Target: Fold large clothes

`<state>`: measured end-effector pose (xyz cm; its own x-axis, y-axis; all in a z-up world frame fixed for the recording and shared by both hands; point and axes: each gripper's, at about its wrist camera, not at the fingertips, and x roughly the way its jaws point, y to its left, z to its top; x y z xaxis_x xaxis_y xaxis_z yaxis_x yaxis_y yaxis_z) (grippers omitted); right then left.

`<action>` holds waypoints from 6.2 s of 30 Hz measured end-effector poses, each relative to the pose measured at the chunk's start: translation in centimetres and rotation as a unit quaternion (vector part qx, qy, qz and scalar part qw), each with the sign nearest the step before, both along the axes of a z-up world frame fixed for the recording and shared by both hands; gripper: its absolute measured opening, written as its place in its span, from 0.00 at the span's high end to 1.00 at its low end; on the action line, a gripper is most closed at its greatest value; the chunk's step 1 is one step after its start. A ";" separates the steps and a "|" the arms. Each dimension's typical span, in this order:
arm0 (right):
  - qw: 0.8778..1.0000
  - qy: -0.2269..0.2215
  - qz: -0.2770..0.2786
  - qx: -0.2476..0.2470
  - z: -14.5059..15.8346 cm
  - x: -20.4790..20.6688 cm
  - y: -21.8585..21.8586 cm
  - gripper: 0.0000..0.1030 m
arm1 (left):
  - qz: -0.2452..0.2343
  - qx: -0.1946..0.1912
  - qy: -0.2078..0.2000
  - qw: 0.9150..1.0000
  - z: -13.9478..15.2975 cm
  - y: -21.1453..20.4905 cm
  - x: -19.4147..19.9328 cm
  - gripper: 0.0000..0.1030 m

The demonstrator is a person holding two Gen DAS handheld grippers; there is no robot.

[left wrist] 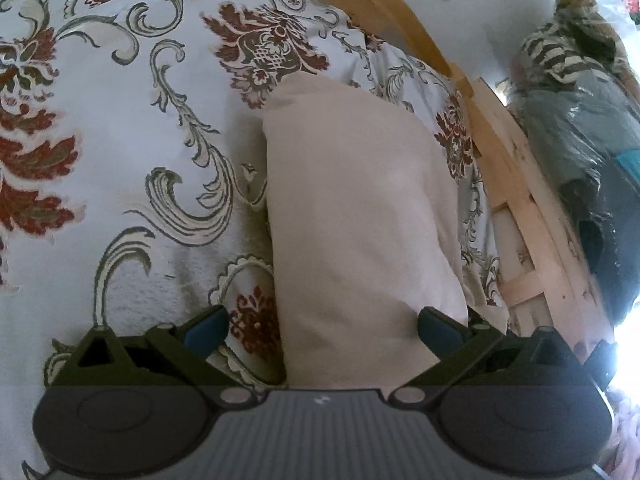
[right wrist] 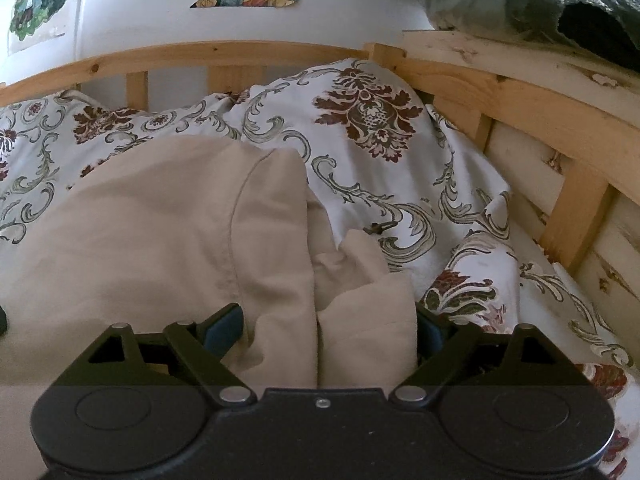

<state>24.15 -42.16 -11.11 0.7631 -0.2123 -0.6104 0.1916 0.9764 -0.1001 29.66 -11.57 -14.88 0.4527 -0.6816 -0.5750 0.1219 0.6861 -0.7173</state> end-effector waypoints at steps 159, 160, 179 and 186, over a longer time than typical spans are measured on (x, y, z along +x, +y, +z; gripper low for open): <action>0.989 -0.132 0.037 0.059 10.2 -25.5 19.6 0.01 | 0.150 0.374 -0.203 0.892 16.5 11.7 -28.0 0.01; 0.989 -0.132 0.036 0.060 10.2 -25.5 19.7 0.01 | 0.150 0.374 -0.203 0.892 16.5 11.7 -28.0 0.01; 0.989 -0.131 0.036 0.059 10.2 -25.4 19.6 0.01 | 0.150 0.374 -0.204 0.892 16.5 11.7 -28.0 0.01; 0.989 -0.132 0.036 0.060 10.2 -25.5 19.6 0.01 | 0.150 0.374 -0.203 0.892 16.5 11.7 -28.0 0.01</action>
